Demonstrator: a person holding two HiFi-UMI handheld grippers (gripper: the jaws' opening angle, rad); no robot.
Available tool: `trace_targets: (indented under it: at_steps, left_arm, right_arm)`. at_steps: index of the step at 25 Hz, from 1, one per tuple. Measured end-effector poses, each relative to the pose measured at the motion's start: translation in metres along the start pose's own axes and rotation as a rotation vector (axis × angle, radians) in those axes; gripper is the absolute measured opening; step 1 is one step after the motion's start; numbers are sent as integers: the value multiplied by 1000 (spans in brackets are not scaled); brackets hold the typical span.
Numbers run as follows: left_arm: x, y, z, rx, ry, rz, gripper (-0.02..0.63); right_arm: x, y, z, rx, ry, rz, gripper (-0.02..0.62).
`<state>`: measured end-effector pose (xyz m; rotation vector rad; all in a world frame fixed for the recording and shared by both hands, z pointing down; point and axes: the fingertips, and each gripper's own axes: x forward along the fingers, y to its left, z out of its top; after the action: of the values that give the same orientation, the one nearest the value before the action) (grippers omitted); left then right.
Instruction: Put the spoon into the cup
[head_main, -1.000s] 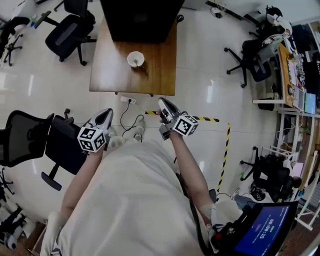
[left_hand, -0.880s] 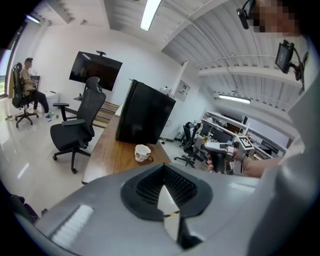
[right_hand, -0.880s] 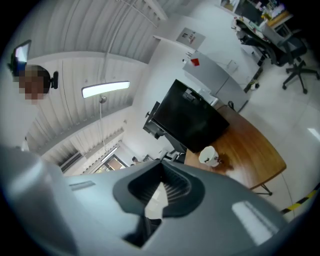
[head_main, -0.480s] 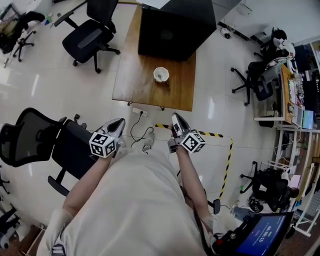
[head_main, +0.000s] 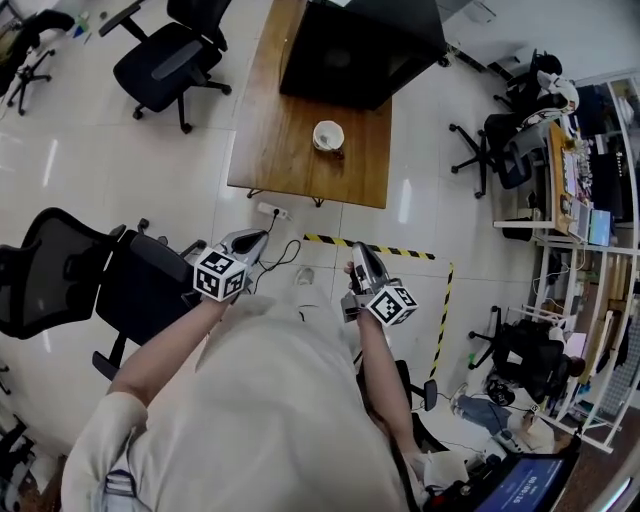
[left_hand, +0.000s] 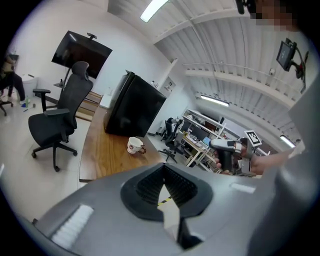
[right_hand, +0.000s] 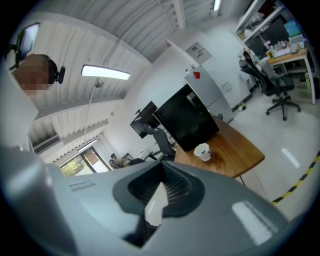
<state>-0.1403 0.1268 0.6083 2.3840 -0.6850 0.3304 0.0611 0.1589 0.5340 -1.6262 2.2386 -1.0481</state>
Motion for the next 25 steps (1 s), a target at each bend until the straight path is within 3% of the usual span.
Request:
trace_targets:
  at_steps: [5, 8, 12, 19, 25]
  left_arm:
    - [-9, 5, 10, 31, -31, 72, 0]
    - [-18, 1, 14, -6, -82, 133, 0]
    - [-23, -16, 17, -61, -153, 198, 0]
    - [14, -83, 0, 29, -67, 121, 3]
    - [19, -90, -10, 12, -40, 173, 3]
  right_arm:
    - [-3, -17, -2, 2, -26, 40, 3]
    - [-4, -19, 8, -18, -57, 80, 11]
    - [-13, -28, 15, -8, -74, 99, 66]
    - [-44, -77, 7, -33, -42, 28, 116]
    - [-72, -117, 8, 21, -83, -45, 118]
